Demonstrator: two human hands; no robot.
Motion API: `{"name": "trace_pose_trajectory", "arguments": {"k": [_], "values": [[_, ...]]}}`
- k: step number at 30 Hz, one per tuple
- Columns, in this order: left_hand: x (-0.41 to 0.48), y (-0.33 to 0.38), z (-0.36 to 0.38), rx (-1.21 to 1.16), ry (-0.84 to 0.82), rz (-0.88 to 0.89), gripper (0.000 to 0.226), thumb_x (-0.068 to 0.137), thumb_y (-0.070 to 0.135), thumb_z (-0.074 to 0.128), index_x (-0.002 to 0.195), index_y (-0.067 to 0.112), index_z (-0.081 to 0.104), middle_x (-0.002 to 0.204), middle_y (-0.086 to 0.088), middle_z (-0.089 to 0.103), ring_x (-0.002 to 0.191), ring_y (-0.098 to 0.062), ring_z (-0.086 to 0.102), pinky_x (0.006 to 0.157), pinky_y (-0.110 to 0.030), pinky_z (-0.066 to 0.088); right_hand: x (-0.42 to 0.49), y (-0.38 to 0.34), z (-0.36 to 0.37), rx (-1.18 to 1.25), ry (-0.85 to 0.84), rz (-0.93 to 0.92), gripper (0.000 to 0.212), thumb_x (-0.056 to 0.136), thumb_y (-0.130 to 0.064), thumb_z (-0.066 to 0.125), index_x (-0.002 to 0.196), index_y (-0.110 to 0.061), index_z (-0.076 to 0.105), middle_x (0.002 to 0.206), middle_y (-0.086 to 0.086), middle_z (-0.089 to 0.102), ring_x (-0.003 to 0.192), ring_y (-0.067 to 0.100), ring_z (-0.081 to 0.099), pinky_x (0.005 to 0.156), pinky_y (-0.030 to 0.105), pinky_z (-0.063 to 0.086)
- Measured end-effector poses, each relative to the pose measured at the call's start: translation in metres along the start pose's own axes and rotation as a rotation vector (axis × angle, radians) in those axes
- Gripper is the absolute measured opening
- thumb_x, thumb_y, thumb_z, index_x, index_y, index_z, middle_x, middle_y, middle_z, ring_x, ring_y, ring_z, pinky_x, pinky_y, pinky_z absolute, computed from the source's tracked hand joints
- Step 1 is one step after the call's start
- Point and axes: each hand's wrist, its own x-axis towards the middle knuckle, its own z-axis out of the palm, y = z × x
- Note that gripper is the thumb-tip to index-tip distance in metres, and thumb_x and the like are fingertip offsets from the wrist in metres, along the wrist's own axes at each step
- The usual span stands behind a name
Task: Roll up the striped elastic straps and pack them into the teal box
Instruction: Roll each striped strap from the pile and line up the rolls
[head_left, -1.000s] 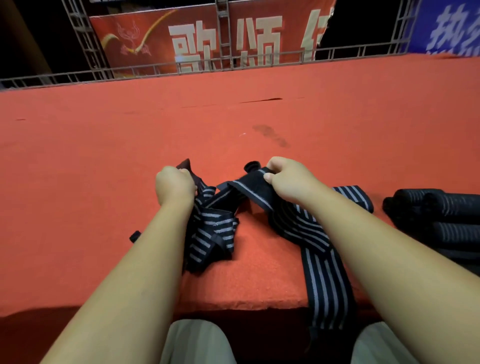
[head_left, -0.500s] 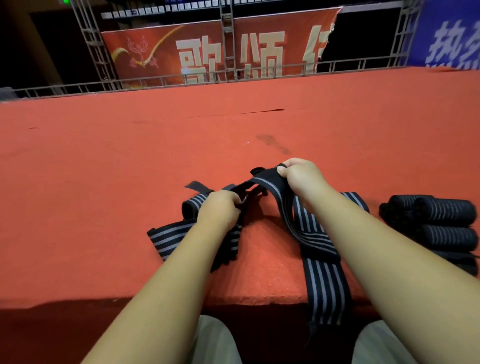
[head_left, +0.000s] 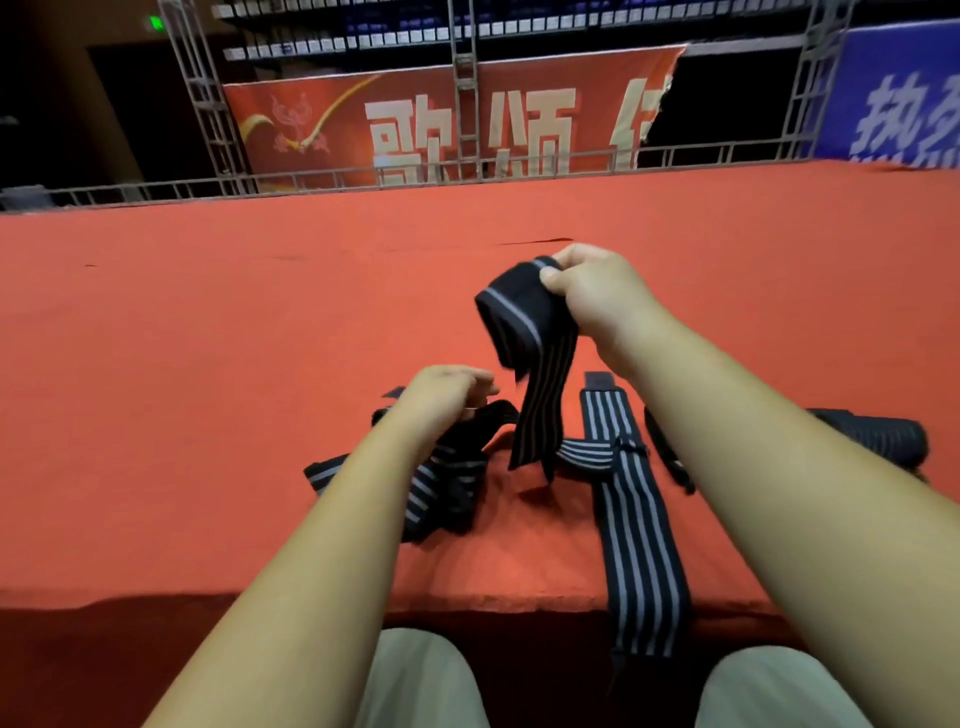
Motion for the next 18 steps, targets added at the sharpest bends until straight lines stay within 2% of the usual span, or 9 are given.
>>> {"name": "trace_pose_trajectory", "arguments": {"k": [2, 4, 6, 8, 11, 13, 15, 18], "values": [[-0.008, 0.017, -0.001, -0.274, -0.113, -0.051, 0.037, 0.105, 0.01, 0.041, 0.113, 0.013, 0.077, 0.114, -0.012, 0.082, 0.102, -0.025, 0.076, 0.085, -0.032, 0.06, -0.011, 0.0, -0.001, -0.001, -0.035, 0.017, 0.022, 0.1, -0.005, 0.062, 0.083, -0.018, 0.066, 0.078, 0.003, 0.065, 0.073, 0.021, 0.057, 0.071, 0.032, 0.042], [-0.018, 0.027, -0.007, -0.408, -0.234, -0.118, 0.042, 0.105, 0.016, 0.032, 0.124, 0.008, 0.07, 0.113, -0.018, 0.08, 0.097, -0.032, 0.079, 0.084, -0.038, 0.061, -0.02, -0.001, -0.004, 0.044, -0.043, 0.023, 0.022, 0.099, -0.003, 0.061, 0.082, -0.017, 0.066, 0.072, 0.001, 0.064, 0.067, 0.018, 0.055, 0.066, 0.03, 0.04], [-0.028, 0.031, -0.011, -0.439, -0.332, -0.125, 0.05, 0.099, 0.013, 0.03, 0.133, 0.008, 0.066, 0.119, -0.019, 0.077, 0.099, -0.041, 0.077, 0.093, -0.046, 0.059, -0.029, -0.005, -0.008, 0.082, -0.036, 0.017, 0.021, 0.099, -0.005, 0.062, 0.083, -0.016, 0.067, 0.07, -0.001, 0.064, 0.064, 0.016, 0.056, 0.062, 0.028, 0.04], [-0.043, 0.036, -0.009, -0.426, -0.39, -0.077, 0.066, 0.086, 0.003, 0.028, 0.14, 0.012, 0.064, 0.121, -0.014, 0.075, 0.1, -0.044, 0.075, 0.097, -0.049, 0.057, -0.037, -0.01, -0.013, 0.122, -0.035, 0.014, 0.019, 0.1, -0.006, 0.062, 0.084, -0.015, 0.069, 0.07, 0.0, 0.066, 0.064, 0.018, 0.057, 0.062, 0.029, 0.042], [-0.063, 0.038, -0.002, -0.277, -0.439, 0.059, 0.067, 0.078, 0.001, 0.04, 0.14, 0.015, 0.063, 0.115, -0.005, 0.075, 0.103, -0.03, 0.074, 0.092, -0.037, 0.058, -0.05, -0.021, -0.022, 0.175, -0.03, 0.013, 0.012, 0.097, -0.008, 0.064, 0.088, -0.01, 0.071, 0.079, 0.008, 0.067, 0.074, 0.024, 0.059, 0.07, 0.036, 0.044], [-0.066, 0.034, 0.003, -0.185, -0.425, 0.131, 0.043, 0.088, 0.002, 0.057, 0.125, 0.019, 0.07, 0.11, -0.004, 0.077, 0.099, -0.022, 0.077, 0.088, -0.032, 0.057, -0.059, -0.027, -0.029, 0.231, -0.022, 0.022, 0.009, 0.095, -0.011, 0.065, 0.098, -0.007, 0.072, 0.087, 0.012, 0.068, 0.08, 0.026, 0.061, 0.072, 0.038, 0.045], [-0.068, 0.032, 0.008, -0.125, -0.317, 0.144, 0.021, 0.105, 0.01, 0.062, 0.117, 0.022, 0.074, 0.107, -0.002, 0.081, 0.089, -0.017, 0.078, 0.08, -0.028, 0.057, -0.068, -0.031, -0.036, 0.317, -0.023, 0.048, 0.014, 0.1, -0.008, 0.058, 0.1, -0.006, 0.072, 0.086, 0.009, 0.069, 0.074, 0.023, 0.064, 0.072, 0.038, 0.049], [-0.068, 0.034, 0.015, -0.21, -0.148, 0.124, 0.018, 0.11, 0.014, 0.057, 0.116, 0.016, 0.074, 0.105, -0.008, 0.081, 0.079, -0.021, 0.078, 0.066, -0.029, 0.061, -0.083, -0.035, -0.048, 0.418, -0.04, 0.115, 0.022, 0.103, -0.006, 0.05, 0.097, -0.008, 0.072, 0.079, 0.003, 0.07, 0.059, 0.015, 0.064, 0.079, 0.043, 0.054]]}}
